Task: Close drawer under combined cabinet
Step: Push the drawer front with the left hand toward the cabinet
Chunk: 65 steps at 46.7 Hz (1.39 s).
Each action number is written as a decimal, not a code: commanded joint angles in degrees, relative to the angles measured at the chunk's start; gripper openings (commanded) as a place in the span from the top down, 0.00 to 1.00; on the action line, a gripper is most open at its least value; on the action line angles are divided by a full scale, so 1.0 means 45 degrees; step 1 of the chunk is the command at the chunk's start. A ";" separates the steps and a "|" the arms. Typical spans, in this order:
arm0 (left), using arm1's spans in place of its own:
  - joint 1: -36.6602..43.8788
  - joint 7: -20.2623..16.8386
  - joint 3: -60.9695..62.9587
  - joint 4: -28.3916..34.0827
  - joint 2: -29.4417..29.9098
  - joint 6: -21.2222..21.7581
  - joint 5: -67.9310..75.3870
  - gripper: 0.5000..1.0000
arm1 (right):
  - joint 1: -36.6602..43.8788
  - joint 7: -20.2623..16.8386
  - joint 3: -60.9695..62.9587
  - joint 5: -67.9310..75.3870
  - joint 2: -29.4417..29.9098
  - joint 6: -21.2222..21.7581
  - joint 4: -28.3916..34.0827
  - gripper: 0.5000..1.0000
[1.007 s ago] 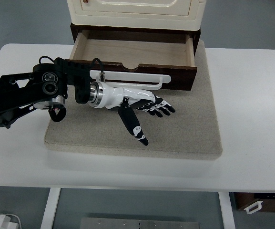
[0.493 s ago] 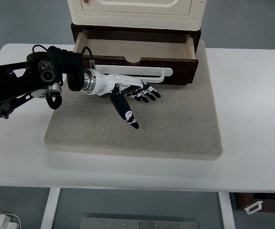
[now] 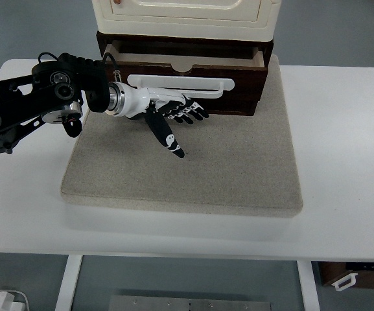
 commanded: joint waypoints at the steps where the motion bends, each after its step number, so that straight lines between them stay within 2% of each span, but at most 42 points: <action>1: -0.0052 -0.0020 -0.0045 0.0304 -0.0031 -0.0005 0.0017 0.00 | 0.0000 -0.0001 0.0004 0.0000 0.0000 0.0016 0.0000 0.10; 23: -0.0071 -0.0157 -0.0318 0.1340 -0.0207 -0.0005 0.0212 0.00 | 0.0000 -0.0001 0.0003 0.0000 0.0000 -0.0004 0.0000 0.10; 65: -0.0111 -0.0391 -0.0611 0.2277 -0.0188 0.0268 0.0192 0.00 | 0.0000 -0.0001 0.0004 0.0000 0.0000 -0.0004 0.0000 0.10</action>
